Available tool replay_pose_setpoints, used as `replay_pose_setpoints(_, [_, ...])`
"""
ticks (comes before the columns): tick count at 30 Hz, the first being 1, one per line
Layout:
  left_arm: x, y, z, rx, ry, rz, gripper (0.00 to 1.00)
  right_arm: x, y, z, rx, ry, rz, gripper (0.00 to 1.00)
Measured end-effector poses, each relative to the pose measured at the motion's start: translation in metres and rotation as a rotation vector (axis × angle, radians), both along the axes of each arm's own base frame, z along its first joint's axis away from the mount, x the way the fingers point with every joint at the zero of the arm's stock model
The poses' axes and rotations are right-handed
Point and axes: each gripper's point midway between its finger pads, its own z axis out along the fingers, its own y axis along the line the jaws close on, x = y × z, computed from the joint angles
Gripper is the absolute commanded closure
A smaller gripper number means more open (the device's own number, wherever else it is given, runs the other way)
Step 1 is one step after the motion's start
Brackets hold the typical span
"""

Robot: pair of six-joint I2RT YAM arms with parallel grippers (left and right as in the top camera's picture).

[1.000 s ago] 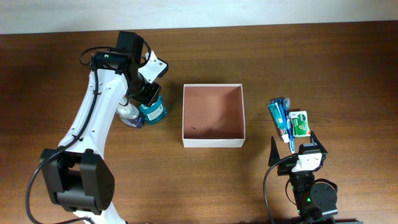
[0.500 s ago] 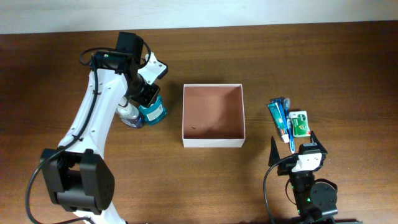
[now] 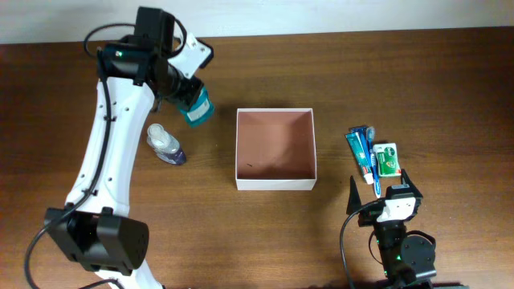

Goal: Pack container
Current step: 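Lift the mouthwash bottle and carry it over the box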

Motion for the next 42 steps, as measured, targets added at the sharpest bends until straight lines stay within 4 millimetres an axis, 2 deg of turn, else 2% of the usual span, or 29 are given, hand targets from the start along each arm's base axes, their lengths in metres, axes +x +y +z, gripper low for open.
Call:
replay_pose_setpoints(3, [0.005,-0.005,0.016,-0.009,-0.045,-0.009,0.88,0.000,0.000,0.000,0.000,0.000,0.000,0.02])
replay_pose_setpoints(7, [0.004,-0.026,0.035,-0.006,-0.103,-0.088,0.88,0.000,0.000,0.000,0.000,0.000,0.000,0.02])
replay_pose_setpoints(17, [-0.027,-0.097,0.049,0.044,-0.178,-0.429,0.88,0.000,0.000,0.000,0.000,0.000,0.000,0.02])
replay_pose_setpoints(20, [-0.033,-0.110,0.050,0.028,-0.182,-0.482,0.88,0.000,0.000,0.000,0.001,0.000,0.000,0.02])
replay_pose_setpoints(31, [-0.047,-0.132,0.055,-0.093,-0.177,-0.597,0.87,0.000,0.000,0.000,0.000,0.000,0.000,0.02])
replay_pose_setpoints(42, [-0.050,-0.136,0.057,-0.114,-0.180,-0.625,0.87,0.000,0.000,0.000,0.000,0.000,0.000,0.02])
